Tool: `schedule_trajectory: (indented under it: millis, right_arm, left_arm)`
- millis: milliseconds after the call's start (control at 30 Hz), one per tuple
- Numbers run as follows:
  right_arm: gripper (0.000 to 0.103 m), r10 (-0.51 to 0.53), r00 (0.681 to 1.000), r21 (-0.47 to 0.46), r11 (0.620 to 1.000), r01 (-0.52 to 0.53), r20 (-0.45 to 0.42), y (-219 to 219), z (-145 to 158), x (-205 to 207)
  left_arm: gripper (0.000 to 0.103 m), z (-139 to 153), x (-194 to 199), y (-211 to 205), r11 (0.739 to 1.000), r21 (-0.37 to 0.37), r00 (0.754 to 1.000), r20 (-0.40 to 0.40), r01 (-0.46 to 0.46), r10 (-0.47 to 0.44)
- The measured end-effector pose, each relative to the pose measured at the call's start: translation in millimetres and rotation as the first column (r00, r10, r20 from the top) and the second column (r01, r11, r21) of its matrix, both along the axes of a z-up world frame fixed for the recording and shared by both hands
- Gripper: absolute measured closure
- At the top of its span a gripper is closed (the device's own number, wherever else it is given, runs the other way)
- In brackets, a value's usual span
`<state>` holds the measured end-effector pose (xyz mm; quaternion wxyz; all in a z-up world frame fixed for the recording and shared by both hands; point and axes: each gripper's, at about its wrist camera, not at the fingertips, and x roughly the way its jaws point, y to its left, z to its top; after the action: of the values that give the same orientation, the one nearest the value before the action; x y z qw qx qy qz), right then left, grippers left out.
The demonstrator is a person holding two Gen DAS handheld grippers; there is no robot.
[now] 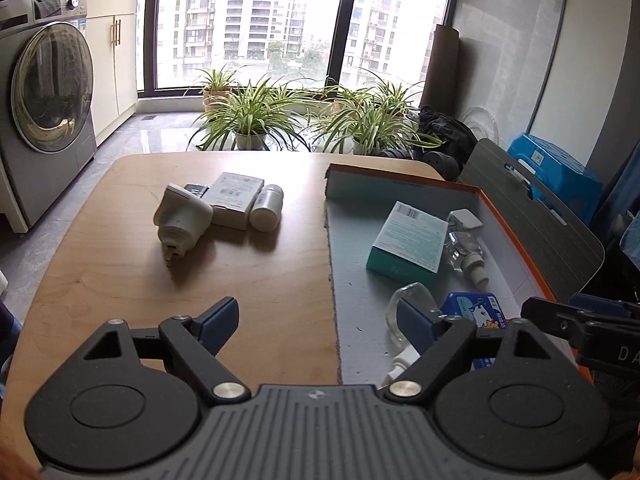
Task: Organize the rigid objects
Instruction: 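Open both tools to release the adapter and packet in the tray, then withdraw both tools from the tray toward the table items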
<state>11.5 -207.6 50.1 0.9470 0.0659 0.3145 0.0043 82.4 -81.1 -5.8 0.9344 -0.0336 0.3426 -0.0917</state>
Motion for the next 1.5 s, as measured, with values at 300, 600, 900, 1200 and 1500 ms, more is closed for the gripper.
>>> schedule_trajectory:
  millis: [300, 600, 900, 1200, 1500]
  right_arm:
    - [0.023, 0.077, 0.997, -0.016, 0.997, -0.077, 0.008, 33, 10, 14]
    - [0.021, 0.108, 0.994, -0.016, 0.994, -0.108, -0.002, 52, 10, 26]
    - [0.021, 0.126, 0.992, -0.018, 0.992, -0.126, -0.013, 62, 7, 37]
    - [0.019, 0.141, 0.990, -0.021, 0.990, -0.141, -0.033, 70, 0, 49]
    - [0.019, 0.148, 0.988, -0.014, 0.989, -0.148, -0.042, 73, -6, 67]
  left_arm:
    - [0.012, 10, 7, 40, 0.995, 0.005, 0.995, 0.021, -0.097, 0.097]
    - [0.011, 10, 16, 59, 0.991, 0.010, 0.991, 0.020, -0.134, 0.134]
    - [0.010, 5, 23, 69, 0.990, 0.015, 0.990, 0.007, -0.138, 0.138]
    - [0.009, -4, 33, 75, 0.989, 0.022, 0.989, -0.013, -0.145, 0.145]
    - [0.007, -15, 58, 83, 0.989, 0.051, 0.990, -0.012, -0.142, 0.142]
